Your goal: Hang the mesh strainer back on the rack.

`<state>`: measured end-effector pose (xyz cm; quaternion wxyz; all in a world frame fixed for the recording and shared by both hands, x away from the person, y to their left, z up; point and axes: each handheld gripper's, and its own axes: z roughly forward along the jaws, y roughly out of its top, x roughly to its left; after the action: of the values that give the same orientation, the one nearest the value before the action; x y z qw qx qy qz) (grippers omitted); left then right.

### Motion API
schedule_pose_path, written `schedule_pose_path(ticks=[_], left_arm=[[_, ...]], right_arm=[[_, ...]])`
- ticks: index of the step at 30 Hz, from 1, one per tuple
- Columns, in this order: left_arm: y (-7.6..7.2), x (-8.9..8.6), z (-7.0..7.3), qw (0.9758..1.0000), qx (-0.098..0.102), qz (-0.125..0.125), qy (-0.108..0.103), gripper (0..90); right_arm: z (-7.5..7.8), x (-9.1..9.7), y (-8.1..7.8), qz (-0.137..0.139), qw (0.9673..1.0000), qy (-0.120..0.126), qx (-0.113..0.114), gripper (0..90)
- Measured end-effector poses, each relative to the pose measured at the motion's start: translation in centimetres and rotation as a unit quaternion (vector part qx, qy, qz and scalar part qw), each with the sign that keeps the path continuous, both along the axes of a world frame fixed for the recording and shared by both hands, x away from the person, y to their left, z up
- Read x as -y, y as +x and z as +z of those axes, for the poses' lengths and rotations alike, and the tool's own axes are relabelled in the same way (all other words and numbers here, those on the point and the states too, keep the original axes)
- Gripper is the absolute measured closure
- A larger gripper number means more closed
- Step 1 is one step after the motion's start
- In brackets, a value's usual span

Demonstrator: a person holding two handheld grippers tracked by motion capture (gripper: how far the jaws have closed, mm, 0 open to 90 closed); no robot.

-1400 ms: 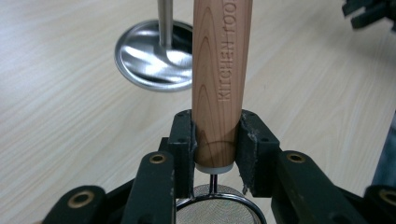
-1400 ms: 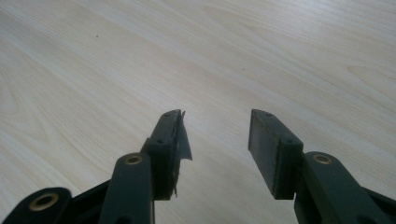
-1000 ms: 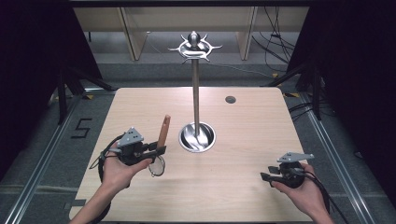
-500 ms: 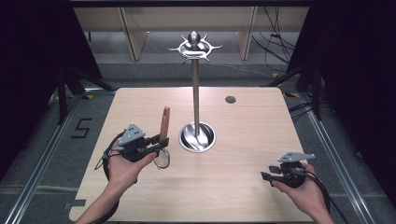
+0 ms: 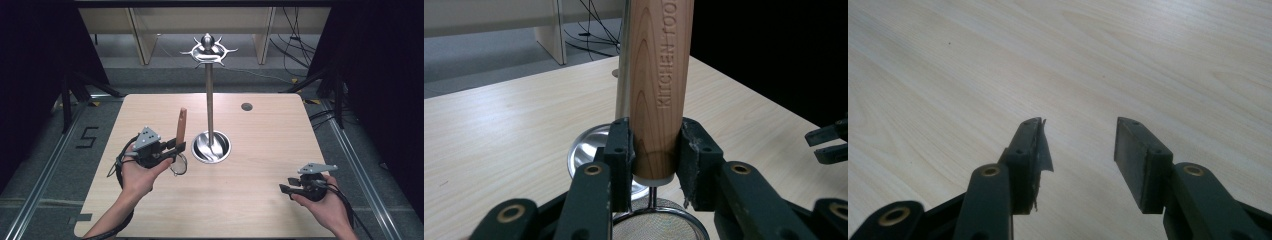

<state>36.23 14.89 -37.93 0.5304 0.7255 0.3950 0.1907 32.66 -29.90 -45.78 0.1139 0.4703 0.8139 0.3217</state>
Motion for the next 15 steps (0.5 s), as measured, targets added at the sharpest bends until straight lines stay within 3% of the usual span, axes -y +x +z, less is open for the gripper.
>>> schedule_pose_path(ticks=[3,5,7,9,10,15], left_arm=[[0.1,0.2,0.2,1.0000,0.003,0.003,-0.006,68.4],[0.1,0.3,0.5,1.0000,0.006,0.007,-0.002,68.4],[0.2,0.4,0.6,0.9999,0.009,0.008,-0.001,68.4],[0.2,0.5,0.8,0.9999,0.012,0.009,-0.004,68.4],[0.2,0.6,0.9,0.9998,0.014,0.011,-0.004,68.4],[0.3,0.9,1.2,0.9996,0.024,0.014,-0.009,68.4]], right_arm=[[-0.1,0.1,0.1,0.005,0.9999,-0.004,0.009,55.0],[0.0,-0.1,-0.1,-0.004,1.0000,0.002,-0.004,55.0],[0.0,0.0,0.0,0.000,1.0000,0.001,-0.001,55.0],[-0.2,0.0,0.1,0.002,0.9999,0.000,0.014,55.0],[-0.1,0.0,0.0,0.003,1.0000,0.000,0.004,55.0],[0.0,0.0,0.0,0.000,1.0000,0.003,0.001,54.9]])
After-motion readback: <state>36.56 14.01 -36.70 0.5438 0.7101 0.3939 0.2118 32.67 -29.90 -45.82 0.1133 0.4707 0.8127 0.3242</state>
